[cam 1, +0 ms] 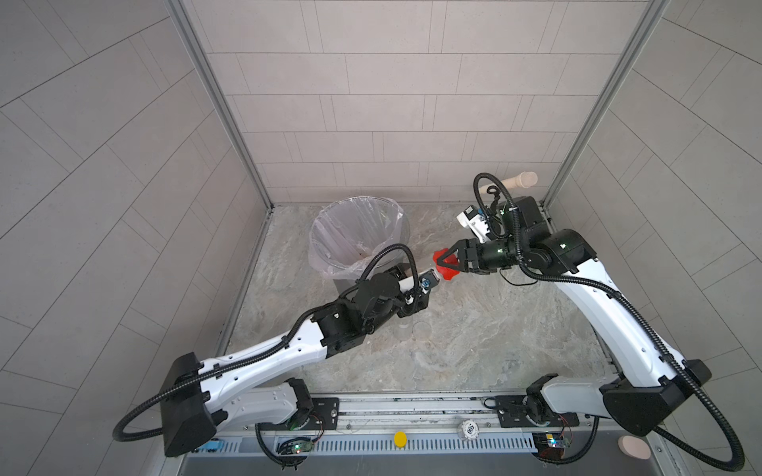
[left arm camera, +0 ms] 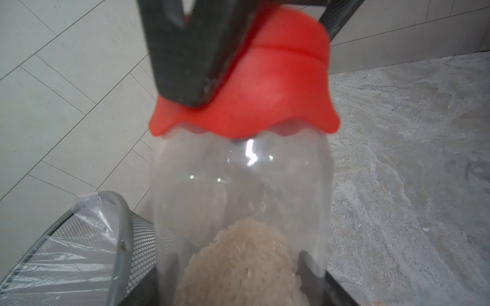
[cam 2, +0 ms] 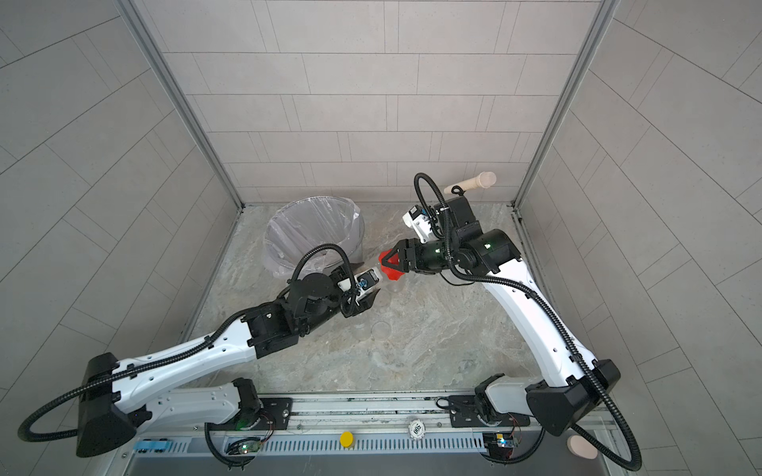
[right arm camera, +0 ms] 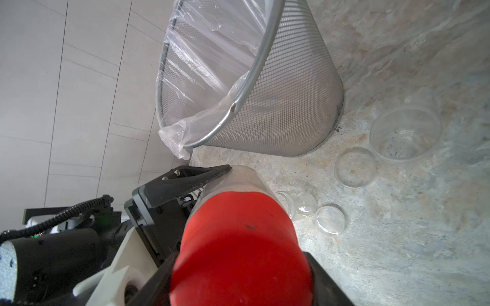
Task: Empty moldy rice from jars
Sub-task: Unscrew the lid from the jar.
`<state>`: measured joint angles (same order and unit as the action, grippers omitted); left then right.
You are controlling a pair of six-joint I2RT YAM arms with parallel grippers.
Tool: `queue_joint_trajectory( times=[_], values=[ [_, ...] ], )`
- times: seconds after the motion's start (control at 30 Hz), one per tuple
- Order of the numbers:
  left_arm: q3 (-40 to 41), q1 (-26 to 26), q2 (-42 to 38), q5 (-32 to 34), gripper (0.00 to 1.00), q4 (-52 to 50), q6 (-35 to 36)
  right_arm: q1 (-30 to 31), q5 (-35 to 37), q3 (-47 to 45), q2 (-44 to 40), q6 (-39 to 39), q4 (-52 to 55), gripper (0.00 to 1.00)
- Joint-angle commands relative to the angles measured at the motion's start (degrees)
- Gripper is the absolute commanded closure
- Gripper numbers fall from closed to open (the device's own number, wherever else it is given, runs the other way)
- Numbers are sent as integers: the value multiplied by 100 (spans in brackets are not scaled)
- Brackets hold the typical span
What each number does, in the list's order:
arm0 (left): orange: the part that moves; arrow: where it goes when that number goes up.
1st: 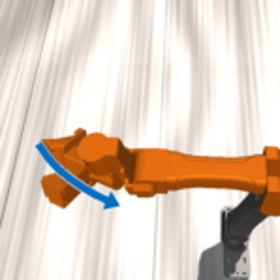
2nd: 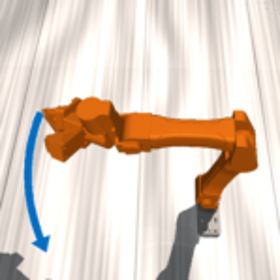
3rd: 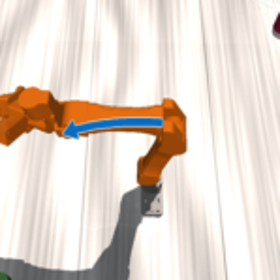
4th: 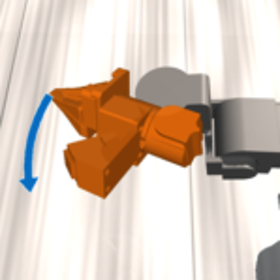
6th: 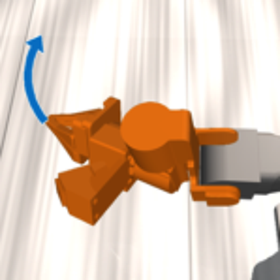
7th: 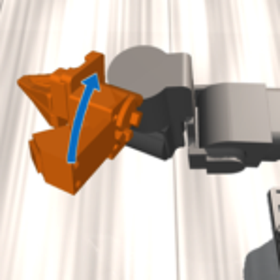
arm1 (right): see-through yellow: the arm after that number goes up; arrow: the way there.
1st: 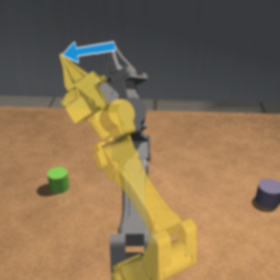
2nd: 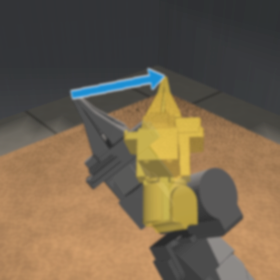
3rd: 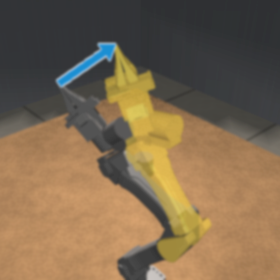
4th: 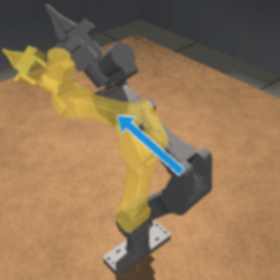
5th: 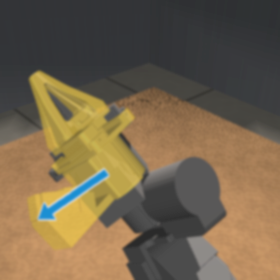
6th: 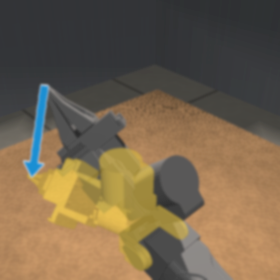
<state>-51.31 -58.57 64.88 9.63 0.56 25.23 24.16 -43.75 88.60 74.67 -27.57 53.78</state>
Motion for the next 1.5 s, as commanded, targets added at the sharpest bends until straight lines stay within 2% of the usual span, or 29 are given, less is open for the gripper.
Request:
queue_joint_trajectory(
  times=[0.0, 0.1, 0.17, 0.23, 0.33, 0.4, 0.5, 0.7, 0.77, 0.93, 1.2, 1.33, 1.4, 1.47],
  values=[
    [-87, -46, -263, -880, 95, 555, -347, 119, -348, -121, -271, 2016, -210, 63],
    [-46, -40, -272, -1088, 96, 747, -541, 197, -691, -474, -437, 3554, -337, 65],
    [-37, -38, -266, -1148, 96, 811, -609, 261, -979, -528, -496, 4891, -23, 69],
    [-38, -43, -277, -1221, 96, 840, -653, 293, -928, -485, -557, 5883, 287, 68],
    [-38, -40, -265, -1248, 96, 876, -694, 289, -562, -434, -603, 6448, 256, 61],
    [-46, -39, -261, -1256, 96, 885, -702, 284, -582, -384, -573, 6640, 278, 48],
    [-73, -37, -257, -1254, 96, 880, -695, 291, -734, -323, -480, 6688, 248, 39],
    [-68, -45, -318, -1149, 98, 842, -677, 224, -632, -299, -358, 6501, 139, 26],
    [-52, -39, -325, -1109, 98, 836, -671, 177, -489, -270, -356, 6091, -44, 23],
    [-13, -36, -346, -999, 99, 808, -607, 116, -697, -357, -458, 6003, -45, 15],
    [-13, -32, -314, -810, 100, 653, -468, -369, -668, -878, -1117, 5334, -878, 13],
    [-22, -32, -246, -531, 100, 651, -333, -521, 657, -888, -1411, 3579, -1262, 5],
    [-35, -39, -218, -449, 100, 652, -267, -572, 891, -670, -1327, 2641, -1103, 5],
    [-52, -39, -193, -416, 100, 634, -196, -571, 767, -253, -1087, 1723, -657, 6]
  ],
)
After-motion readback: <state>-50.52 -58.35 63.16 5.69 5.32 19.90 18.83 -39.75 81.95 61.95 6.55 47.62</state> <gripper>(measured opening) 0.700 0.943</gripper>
